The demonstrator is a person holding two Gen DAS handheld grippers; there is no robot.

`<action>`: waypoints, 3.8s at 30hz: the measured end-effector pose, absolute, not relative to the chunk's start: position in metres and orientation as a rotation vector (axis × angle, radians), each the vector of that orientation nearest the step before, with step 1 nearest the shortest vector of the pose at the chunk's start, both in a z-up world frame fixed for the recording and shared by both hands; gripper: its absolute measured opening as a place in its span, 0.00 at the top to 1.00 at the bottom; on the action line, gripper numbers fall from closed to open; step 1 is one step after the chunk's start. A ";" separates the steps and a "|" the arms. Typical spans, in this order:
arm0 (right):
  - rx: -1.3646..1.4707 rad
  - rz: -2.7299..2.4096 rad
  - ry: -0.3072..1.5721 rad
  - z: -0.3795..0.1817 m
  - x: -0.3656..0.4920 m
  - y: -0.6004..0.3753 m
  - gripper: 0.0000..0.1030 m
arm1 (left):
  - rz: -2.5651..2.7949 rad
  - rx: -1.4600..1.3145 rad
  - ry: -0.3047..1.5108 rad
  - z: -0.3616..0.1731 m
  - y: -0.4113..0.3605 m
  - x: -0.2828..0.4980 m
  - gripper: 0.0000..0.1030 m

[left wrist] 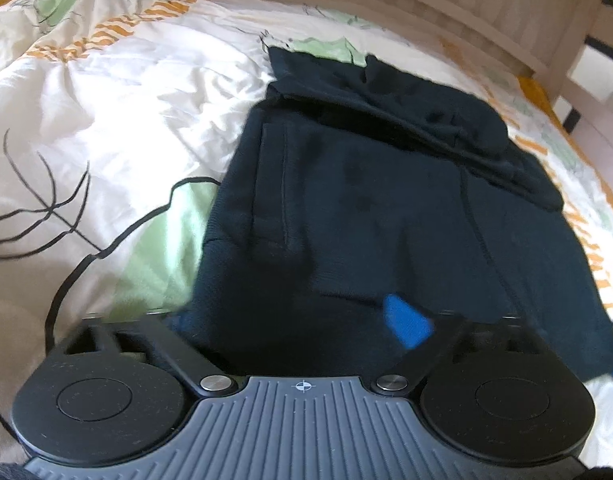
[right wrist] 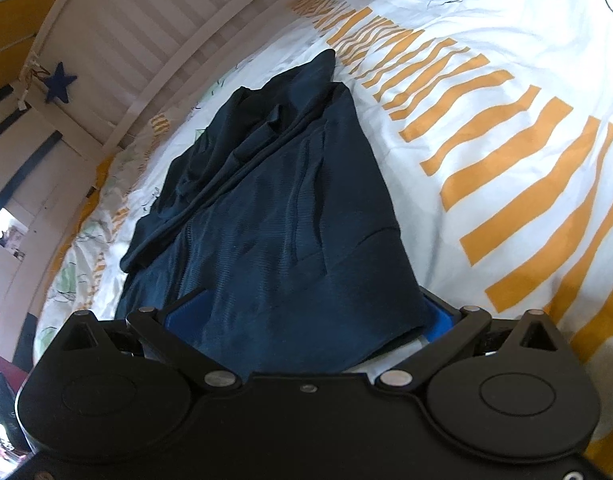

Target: Fold large clothes

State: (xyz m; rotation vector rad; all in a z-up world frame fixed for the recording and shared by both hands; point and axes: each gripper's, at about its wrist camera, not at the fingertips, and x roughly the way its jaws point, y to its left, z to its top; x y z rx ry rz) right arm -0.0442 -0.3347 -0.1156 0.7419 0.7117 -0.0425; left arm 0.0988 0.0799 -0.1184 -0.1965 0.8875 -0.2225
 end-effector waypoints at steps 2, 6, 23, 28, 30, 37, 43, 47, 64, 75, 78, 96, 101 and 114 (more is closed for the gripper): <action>0.746 -0.037 0.710 -0.116 -0.045 -0.334 0.00 | -0.230 -0.231 0.875 -0.118 0.084 0.097 0.37; 0.721 -0.054 0.719 -0.114 -0.044 -0.329 0.36 | -0.215 -0.271 0.854 -0.114 0.092 0.096 0.71; 0.778 0.036 0.570 -0.071 -0.042 -0.341 0.86 | -0.298 -0.418 0.670 -0.054 0.108 0.108 0.87; 0.770 0.083 0.487 -0.042 -0.018 -0.351 0.87 | -0.328 -0.486 0.603 -0.028 0.110 0.142 0.87; 0.767 0.098 0.466 -0.033 -0.004 -0.356 0.87 | -0.340 -0.514 0.581 -0.020 0.108 0.161 0.87; 0.668 0.108 0.423 0.001 0.071 -0.367 0.87 | -0.346 -0.547 0.544 -0.003 0.097 0.236 0.87; 0.611 0.081 0.436 0.006 0.143 -0.380 0.87 | -0.297 -0.531 0.574 -0.009 0.082 0.299 0.87; 0.587 0.043 0.481 -0.010 0.192 -0.388 0.87 | -0.257 -0.512 0.620 -0.025 0.074 0.338 0.87; 0.522 -0.051 0.604 -0.074 0.272 -0.400 0.18 | -0.194 -0.524 0.654 -0.066 0.068 0.397 0.14; 0.274 0.000 0.561 -0.050 0.232 -0.345 0.04 | -0.283 -0.144 0.645 -0.045 0.008 0.338 0.00; 0.208 0.037 0.589 -0.058 0.227 -0.318 0.02 | -0.318 -0.039 0.651 -0.056 -0.013 0.327 0.00; 0.029 -0.021 0.755 -0.103 0.312 -0.290 0.01 | -0.258 0.031 0.829 -0.116 -0.028 0.397 0.00; 0.017 -0.038 0.764 -0.119 0.316 -0.288 0.00 | -0.264 0.015 0.796 -0.127 -0.025 0.395 0.00; 0.095 0.048 0.718 -0.107 0.289 -0.304 0.00 | -0.336 -0.026 0.784 -0.108 0.003 0.358 0.00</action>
